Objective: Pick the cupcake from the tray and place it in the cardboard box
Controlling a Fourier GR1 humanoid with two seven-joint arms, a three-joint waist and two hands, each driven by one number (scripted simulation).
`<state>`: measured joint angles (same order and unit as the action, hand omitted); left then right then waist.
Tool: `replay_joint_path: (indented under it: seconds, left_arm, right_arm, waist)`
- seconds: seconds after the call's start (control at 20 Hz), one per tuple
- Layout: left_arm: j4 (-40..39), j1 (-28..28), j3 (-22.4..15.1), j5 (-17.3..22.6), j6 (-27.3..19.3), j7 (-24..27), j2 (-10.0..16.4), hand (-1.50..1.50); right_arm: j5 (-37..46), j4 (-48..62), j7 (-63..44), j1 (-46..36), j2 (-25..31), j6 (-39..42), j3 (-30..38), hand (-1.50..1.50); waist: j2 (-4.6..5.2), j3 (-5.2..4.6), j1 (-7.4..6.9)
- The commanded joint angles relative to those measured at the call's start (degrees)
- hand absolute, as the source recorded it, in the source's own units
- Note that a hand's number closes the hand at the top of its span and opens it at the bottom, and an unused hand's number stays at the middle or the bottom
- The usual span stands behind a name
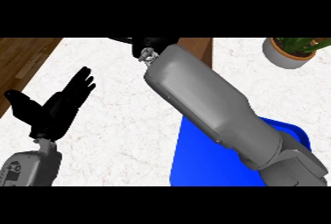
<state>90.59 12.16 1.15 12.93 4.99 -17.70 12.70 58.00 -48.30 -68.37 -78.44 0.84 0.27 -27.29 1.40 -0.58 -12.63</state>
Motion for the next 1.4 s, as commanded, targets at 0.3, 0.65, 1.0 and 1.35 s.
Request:
replay_joint_path:
  seconds: [0.3,0.65,1.0,1.35]
  left_arm:
    - [-1.65,1.2,0.97,-0.3,-1.0,-0.21,-0.02,0.0]
    - [-1.31,0.98,1.69,-0.51,-0.95,0.77,0.46,0.0]
    - [-0.72,-0.37,2.33,0.18,-0.07,1.29,0.94,0.0]
    - [-0.5,-1.1,2.46,0.13,-0.33,1.49,0.62,0.0]
  right_arm:
    - [0.86,11.58,-14.91,-10.42,-0.8,-1.65,2.42,1.5]
    - [-0.32,18.6,-10.73,-10.14,-0.8,-7.66,2.24,1.5]
    - [-2.1,21.45,-8.3,-6.86,-0.8,-13.25,1.47,1.5]
    - [-8.83,22.87,-4.66,0.58,-0.81,-19.21,5.48,1.5]
  waist:
    - [0.23,0.04,2.28]
    - [0.82,0.18,2.61]
    - [0.55,0.28,3.12]
    - [0.98,0.41,2.7]
